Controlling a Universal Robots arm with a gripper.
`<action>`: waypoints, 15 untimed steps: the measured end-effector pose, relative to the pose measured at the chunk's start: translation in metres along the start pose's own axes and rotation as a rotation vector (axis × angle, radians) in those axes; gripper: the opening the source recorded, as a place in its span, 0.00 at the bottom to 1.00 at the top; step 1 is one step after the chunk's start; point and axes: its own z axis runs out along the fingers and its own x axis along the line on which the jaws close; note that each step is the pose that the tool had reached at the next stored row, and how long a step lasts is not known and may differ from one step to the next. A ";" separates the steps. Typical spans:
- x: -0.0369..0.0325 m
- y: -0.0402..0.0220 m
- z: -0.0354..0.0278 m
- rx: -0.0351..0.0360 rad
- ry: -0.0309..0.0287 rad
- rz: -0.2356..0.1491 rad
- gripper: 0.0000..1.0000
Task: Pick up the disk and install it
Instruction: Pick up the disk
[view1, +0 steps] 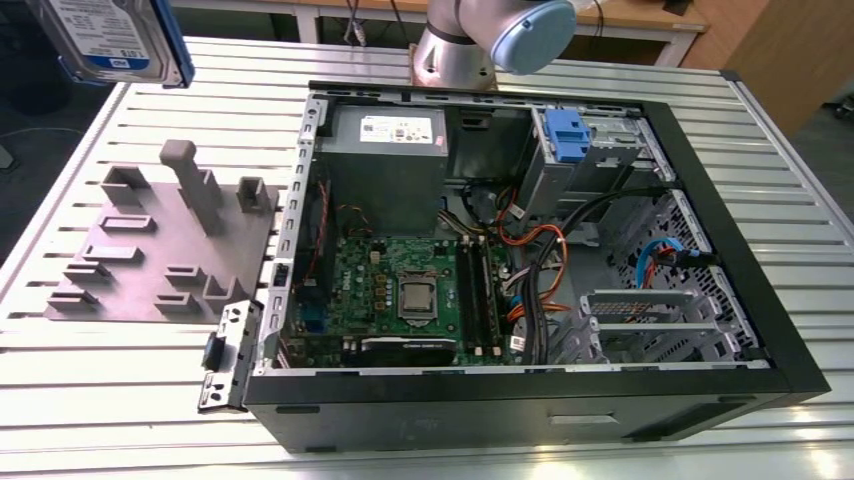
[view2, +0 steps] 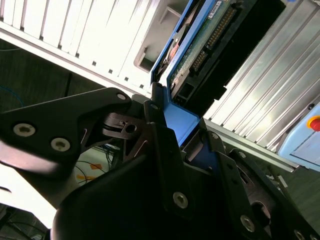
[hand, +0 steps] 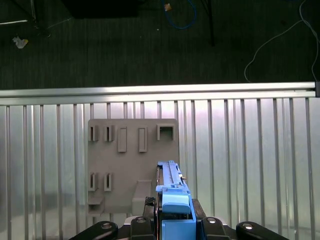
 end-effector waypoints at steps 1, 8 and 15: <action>0.0000 -0.0002 0.0000 -0.0001 0.0000 0.000 0.37; -0.0001 -0.0023 -0.0001 0.0000 0.0000 0.000 0.37; -0.0002 -0.0050 -0.0001 -0.0001 0.0000 0.000 0.37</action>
